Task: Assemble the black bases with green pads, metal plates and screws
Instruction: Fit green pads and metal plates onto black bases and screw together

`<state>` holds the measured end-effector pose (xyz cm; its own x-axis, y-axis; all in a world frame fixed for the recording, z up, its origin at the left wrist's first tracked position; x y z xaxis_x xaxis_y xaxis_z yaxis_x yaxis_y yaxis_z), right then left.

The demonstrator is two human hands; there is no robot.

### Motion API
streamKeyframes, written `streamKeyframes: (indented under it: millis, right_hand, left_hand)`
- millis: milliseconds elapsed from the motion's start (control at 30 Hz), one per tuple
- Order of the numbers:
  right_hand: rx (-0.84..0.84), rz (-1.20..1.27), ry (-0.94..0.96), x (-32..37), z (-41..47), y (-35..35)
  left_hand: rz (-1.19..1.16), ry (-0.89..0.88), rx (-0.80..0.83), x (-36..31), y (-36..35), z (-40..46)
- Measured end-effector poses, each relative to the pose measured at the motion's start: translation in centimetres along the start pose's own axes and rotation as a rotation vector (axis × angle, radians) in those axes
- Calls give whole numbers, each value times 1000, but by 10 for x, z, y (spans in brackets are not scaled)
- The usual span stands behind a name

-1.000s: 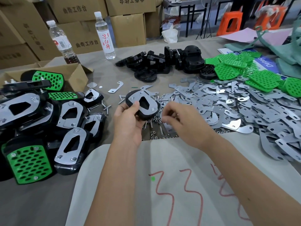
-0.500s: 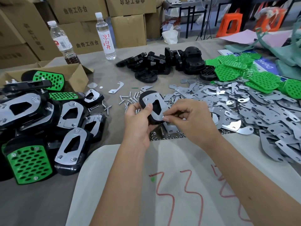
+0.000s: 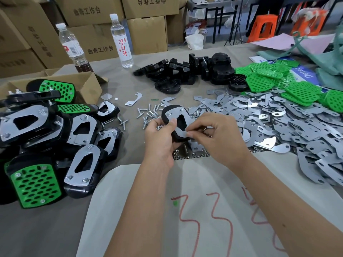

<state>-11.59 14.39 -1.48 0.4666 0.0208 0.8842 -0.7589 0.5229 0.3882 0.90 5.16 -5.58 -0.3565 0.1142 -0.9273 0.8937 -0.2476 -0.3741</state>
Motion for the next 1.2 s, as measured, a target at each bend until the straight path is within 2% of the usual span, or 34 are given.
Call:
streamKeyframes:
  millis: [167,300,600,767,967,1100,1200]
  right_hand:
    - [15,60,-45,-4,1,-1]
    - [76,246,-137,-9,3,2]
    - [-1,124,-131,-10,3,7]
    - [53,76,-129,-5,-2,-1]
    - [-104,187,-112,-5,-6,16]
    - [76,206,-144,-1,-8,0]
    - [23,282,-213,-8,-8,8]
  left_hand:
    - [-8,5,-2,2,0,2]
    - [-15,23,15,3,0,1]
    - [-10,11,21,4,-7,-3]
    - [-63,26,-29,2,-4,-3]
    - [-129,45,-87,4,-1,-2]
    - [-135,45,-98,4,-1,-2]
    - [-171,53,-123,5,1,-1]
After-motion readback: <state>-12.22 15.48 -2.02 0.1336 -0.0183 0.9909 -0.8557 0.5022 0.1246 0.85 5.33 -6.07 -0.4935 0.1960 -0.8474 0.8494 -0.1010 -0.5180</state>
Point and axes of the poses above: each hand's wrist, its own z-axis towards the middle knuckle, its own y-axis out of the back of the hand, x = y × z, the point moved 7 cm from there along z, towards the middle knuckle, and after that the axes turned 14 degrees about -y, right-handed, at the moved point
